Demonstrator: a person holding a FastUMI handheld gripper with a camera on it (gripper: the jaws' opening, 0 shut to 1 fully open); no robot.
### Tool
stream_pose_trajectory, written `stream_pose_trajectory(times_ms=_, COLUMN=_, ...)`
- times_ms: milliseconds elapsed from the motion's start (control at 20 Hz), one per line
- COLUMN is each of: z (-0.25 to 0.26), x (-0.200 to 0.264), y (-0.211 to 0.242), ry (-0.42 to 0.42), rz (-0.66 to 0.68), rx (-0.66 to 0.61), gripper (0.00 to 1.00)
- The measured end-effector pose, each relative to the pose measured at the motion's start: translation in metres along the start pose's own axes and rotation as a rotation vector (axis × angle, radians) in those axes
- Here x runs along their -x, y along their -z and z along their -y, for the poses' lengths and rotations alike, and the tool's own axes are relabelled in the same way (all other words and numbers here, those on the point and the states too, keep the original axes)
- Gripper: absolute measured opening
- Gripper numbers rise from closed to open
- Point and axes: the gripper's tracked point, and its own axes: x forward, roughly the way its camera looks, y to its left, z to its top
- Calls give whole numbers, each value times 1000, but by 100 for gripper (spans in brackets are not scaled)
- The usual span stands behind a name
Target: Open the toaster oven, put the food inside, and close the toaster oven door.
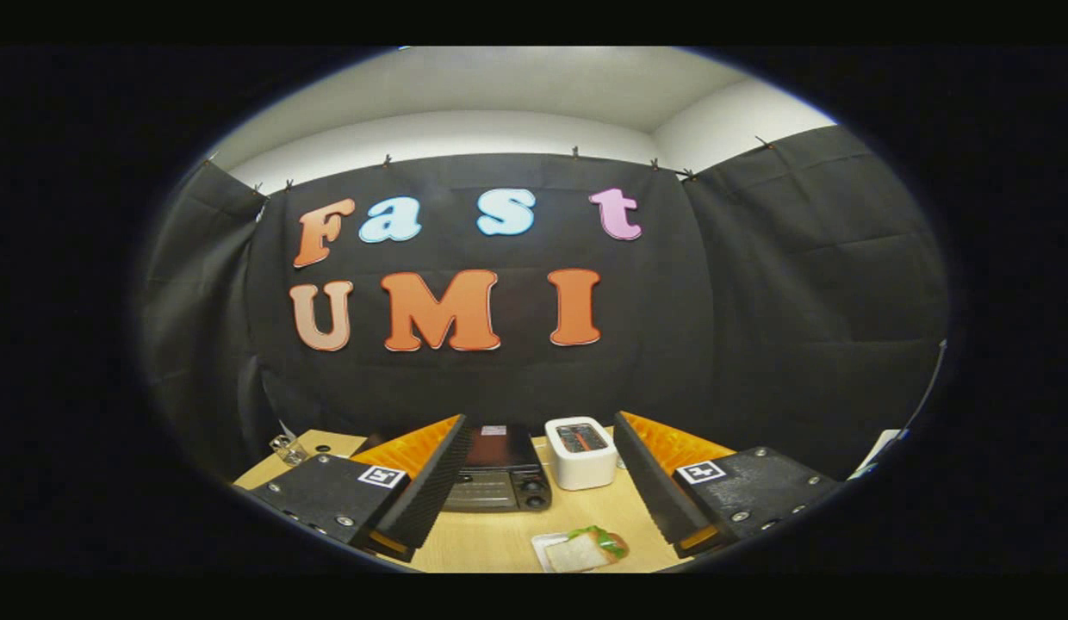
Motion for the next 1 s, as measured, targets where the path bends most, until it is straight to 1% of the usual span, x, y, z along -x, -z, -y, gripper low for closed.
stream_pose_trajectory(times_ms=250, z=-56, x=-27, y=20, ry=-85, rz=-32, rx=-4, gripper=98)
stream_pose_trajectory(times_ms=500, z=-105, x=-66, y=76, ry=-128, rz=-128, rx=22, gripper=98)
stream_pose_trajectory(times_ms=750, z=-135, x=-111, y=138, ry=-140, rz=-238, rx=86, gripper=99)
stream_pose_trajectory(times_ms=1000, z=-158, x=-146, y=192, ry=-147, rz=-359, rx=91, gripper=99)
